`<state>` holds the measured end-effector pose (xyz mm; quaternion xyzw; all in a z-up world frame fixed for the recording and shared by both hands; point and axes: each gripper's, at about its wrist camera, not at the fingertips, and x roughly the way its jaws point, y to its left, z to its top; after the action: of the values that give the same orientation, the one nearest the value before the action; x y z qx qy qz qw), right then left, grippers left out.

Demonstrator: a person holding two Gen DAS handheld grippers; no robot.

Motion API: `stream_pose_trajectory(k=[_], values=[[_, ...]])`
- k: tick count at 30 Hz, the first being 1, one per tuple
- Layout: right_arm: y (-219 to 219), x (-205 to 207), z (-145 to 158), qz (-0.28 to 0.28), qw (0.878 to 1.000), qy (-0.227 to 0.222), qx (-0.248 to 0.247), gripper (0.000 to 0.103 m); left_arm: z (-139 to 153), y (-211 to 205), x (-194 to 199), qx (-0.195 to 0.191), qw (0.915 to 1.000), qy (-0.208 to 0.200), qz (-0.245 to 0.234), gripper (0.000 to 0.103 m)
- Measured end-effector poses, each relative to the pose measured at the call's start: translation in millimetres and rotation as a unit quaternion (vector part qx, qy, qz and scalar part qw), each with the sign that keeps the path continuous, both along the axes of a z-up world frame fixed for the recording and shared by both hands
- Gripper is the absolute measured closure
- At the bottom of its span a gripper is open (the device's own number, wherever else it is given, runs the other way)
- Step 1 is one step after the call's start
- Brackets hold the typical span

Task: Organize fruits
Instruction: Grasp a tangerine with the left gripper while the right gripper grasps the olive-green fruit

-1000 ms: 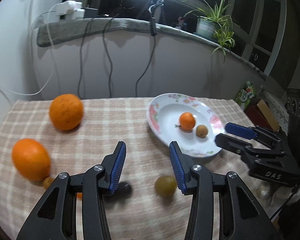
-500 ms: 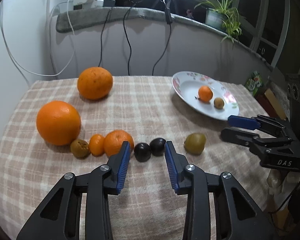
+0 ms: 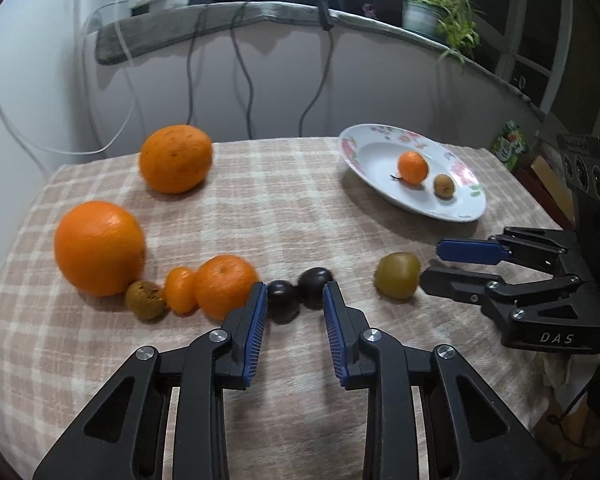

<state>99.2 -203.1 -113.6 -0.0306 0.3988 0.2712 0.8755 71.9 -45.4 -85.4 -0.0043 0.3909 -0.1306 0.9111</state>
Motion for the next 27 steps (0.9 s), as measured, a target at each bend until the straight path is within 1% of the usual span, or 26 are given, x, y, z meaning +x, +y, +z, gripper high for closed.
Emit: stream_pose_trajectory(k=[2, 4, 8, 9, 12, 14, 16, 18, 19, 23, 27], values=[[0, 0, 0, 0.001, 1.000, 0.001, 0.001, 0.059, 1, 7, 0, -0.006, 0.9999, -0.001, 0.009, 0.079], [1, 2, -1, 0.003, 1.000, 0.003, 0.001, 0.059, 4, 13, 1, -0.011, 0.9998, -0.005, 0.017, 0.079], [4, 4, -3, 0.005, 1.000, 0.005, 0.001, 0.059, 14, 17, 2, -0.018, 0.9994, -0.022, 0.019, 0.079], [4, 4, -3, 0.005, 1.000, 0.005, 0.001, 0.059, 15, 18, 3, -0.016, 0.9994, -0.023, 0.019, 0.079], [5, 5, -3, 0.008, 1.000, 0.006, 0.002, 0.059, 10, 18, 9, 0.010, 0.9993, -0.019, 0.031, 0.079], [5, 4, -3, 0.008, 1.000, 0.006, 0.002, 0.059, 5, 21, 14, 0.014, 0.9992, -0.010, 0.034, 0.079], [7, 4, -3, 0.010, 1.000, 0.005, 0.001, 0.059, 2, 22, 16, 0.021, 0.9991, -0.008, 0.037, 0.075], [9, 4, -3, 0.013, 1.000, 0.005, 0.001, 0.059, -1, 23, 17, 0.026, 0.9990, -0.001, 0.036, 0.066], [9, 3, -3, 0.013, 1.000, 0.006, 0.001, 0.059, -1, 23, 17, 0.030, 0.9988, -0.001, 0.038, 0.064], [12, 3, -3, 0.018, 1.000, 0.007, 0.005, 0.059, -4, 23, 18, 0.029, 0.9990, 0.000, 0.035, 0.064], [18, 5, -6, 0.026, 1.000, 0.013, -0.001, 0.059, -4, 22, 20, 0.027, 0.9991, 0.000, 0.032, 0.064]])
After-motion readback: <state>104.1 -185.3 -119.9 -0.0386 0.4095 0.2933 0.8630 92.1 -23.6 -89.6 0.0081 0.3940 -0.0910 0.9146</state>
